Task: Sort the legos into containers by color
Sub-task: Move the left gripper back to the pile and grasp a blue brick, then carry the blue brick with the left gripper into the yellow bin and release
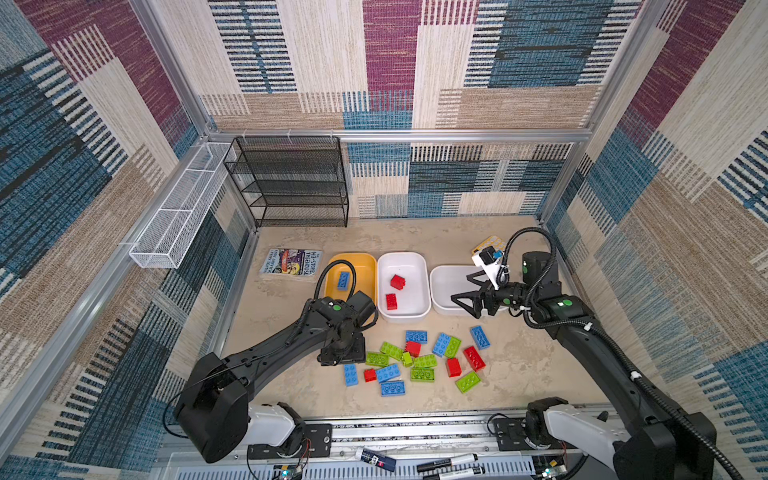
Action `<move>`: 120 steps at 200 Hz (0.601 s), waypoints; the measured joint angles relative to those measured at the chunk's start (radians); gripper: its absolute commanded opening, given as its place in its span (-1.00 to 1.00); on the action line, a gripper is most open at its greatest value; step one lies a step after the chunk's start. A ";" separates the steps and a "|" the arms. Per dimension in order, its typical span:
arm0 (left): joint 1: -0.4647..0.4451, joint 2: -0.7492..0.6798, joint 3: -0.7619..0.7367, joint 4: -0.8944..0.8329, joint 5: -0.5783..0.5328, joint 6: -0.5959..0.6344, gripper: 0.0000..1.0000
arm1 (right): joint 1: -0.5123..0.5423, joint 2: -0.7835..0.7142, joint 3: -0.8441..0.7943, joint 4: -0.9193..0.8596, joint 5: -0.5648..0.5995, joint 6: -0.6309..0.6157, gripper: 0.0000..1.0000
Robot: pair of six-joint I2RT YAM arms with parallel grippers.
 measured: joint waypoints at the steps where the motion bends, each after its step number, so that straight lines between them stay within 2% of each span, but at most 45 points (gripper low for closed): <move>1: 0.000 -0.001 -0.003 0.003 0.000 -0.001 0.35 | 0.000 0.000 0.000 0.000 0.000 0.000 0.99; 58: -0.010 0.018 -0.156 0.164 0.024 -0.052 0.22 | 0.000 -0.008 -0.013 -0.012 0.000 0.005 0.99; 84: -0.012 0.048 -0.184 0.222 0.030 -0.077 -0.01 | 0.000 -0.008 -0.015 -0.011 0.000 0.007 0.99; 109: -0.012 0.066 -0.189 0.255 0.047 -0.090 -0.38 | 0.000 -0.010 -0.018 -0.015 0.000 0.011 0.99; 120: -0.012 0.069 -0.183 0.249 0.052 -0.091 -0.45 | 0.000 -0.013 -0.018 -0.016 0.000 0.011 0.99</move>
